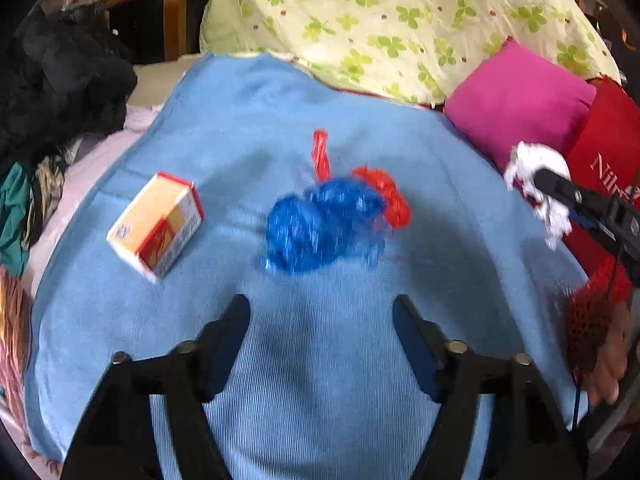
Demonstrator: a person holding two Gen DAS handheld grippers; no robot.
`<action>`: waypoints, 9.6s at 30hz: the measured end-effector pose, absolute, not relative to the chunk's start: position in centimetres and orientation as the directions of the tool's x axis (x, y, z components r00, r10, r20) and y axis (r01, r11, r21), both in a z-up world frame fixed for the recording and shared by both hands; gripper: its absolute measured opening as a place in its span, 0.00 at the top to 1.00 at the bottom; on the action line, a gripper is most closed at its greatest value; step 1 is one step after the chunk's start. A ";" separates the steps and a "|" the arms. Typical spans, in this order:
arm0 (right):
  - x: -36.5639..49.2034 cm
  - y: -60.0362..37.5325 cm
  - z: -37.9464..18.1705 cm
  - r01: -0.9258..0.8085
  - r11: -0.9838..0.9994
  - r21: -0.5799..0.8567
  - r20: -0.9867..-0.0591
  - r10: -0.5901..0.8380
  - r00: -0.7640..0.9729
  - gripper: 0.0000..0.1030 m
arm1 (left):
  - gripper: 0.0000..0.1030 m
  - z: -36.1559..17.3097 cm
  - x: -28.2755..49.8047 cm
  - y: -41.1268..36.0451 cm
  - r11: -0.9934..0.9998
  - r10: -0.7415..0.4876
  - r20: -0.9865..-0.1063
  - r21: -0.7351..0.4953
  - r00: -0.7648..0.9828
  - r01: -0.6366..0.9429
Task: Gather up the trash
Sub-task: 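Close the left tool on the blue plastic bag, then carry the white and blue bags up over the red mesh basket, then open both tools to drop the bags into the red basket, then move the left tool to the red plastic bag and grasp it, then carry the red bag in the left tool over the red basket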
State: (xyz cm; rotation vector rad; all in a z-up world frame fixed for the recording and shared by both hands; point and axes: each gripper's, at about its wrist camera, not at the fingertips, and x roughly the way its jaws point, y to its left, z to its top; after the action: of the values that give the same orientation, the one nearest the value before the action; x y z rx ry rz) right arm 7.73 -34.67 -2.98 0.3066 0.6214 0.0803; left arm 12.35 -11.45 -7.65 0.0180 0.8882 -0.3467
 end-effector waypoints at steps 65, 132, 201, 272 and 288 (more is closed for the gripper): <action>-5.4 -44.1 4.9 0.043 0.957 0.289 -0.308 0.050 0.950 0.66 | 0.58 5.3 1.4 -25.3 0.828 -0.380 -0.570 0.142 0.728 0.543; -14.7 -54.4 3.5 0.217 0.897 0.385 -0.286 -0.107 0.952 0.64 | 0.57 3.9 -4.2 -37.9 0.680 -0.466 -0.615 0.209 0.635 0.702; -0.1 -32.9 0.1 0.006 0.982 0.191 -0.516 0.095 0.852 0.39 | 0.32 -3.4 8.0 -12.5 0.953 -0.151 -0.738 0.070 0.658 0.296; 0.1 -36.4 0.0 0.169 0.975 0.147 -0.511 -0.072 0.856 0.39 | 0.58 1.7 4.9 -17.9 0.903 -0.304 -0.678 0.019 0.669 0.429; -0.4 -37.0 0.4 0.160 0.971 0.179 -0.501 -0.050 0.864 0.39 | 0.58 1.4 4.9 -18.7 0.899 -0.300 -0.693 0.025 0.656 0.437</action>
State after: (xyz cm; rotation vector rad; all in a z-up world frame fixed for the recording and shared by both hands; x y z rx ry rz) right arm -0.39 -36.96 0.37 0.2191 0.5174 -0.1106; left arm 4.86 -18.72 1.36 0.1968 0.7462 -0.4205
